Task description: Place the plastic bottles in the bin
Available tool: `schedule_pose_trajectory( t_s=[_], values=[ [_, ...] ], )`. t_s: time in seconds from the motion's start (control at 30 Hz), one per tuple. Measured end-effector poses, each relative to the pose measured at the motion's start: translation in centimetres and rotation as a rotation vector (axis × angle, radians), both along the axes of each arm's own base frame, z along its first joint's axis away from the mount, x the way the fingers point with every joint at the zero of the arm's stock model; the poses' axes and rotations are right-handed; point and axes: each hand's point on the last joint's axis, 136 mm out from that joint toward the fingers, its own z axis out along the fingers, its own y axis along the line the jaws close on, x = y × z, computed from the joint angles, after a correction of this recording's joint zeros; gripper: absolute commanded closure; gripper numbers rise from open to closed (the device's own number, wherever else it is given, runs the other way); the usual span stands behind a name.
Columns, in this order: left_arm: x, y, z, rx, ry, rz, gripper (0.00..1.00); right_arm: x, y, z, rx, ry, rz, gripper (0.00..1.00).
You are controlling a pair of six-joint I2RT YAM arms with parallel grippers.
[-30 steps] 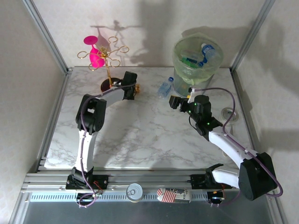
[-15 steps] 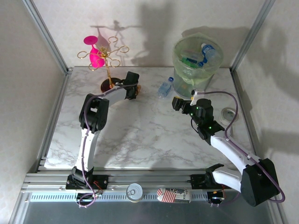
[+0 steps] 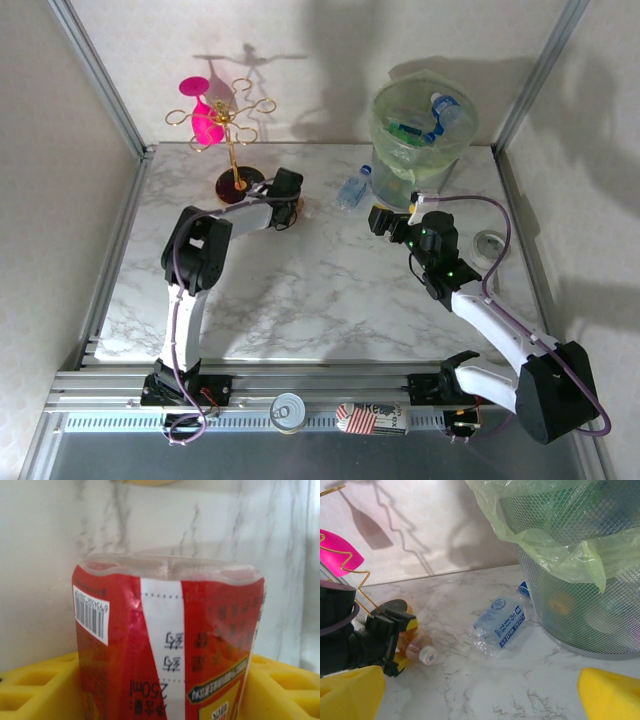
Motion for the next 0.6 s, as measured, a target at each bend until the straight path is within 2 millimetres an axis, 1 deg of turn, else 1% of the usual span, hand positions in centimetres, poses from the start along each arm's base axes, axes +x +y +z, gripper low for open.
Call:
schedule_pose_trajectory(
  t_s=[0.13, 0.23, 0.4, 0.6],
  values=[
    [-2.4, 0.1, -0.2, 0.048, 0.031, -0.078, 0.29, 0.0, 0.0, 0.1, 0.002, -0.005, 0.000, 0.01],
    [-3.4, 0.1, -0.3, 0.089, 0.049, -0.149, 0.25, 0.0, 0.0, 0.2, 0.003, -0.006, 0.000, 0.01],
    [-3.9, -0.2, -0.4, 0.143, 0.062, -0.252, 0.20, 0.1, 0.0, 0.0, 0.001, -0.002, 0.000, 0.01],
    [-4.1, -0.3, -0.3, 0.187, 0.081, -0.308, 0.19, 0.0, 0.0, -0.2, 0.001, -0.002, 0.000, 0.01]
  ],
)
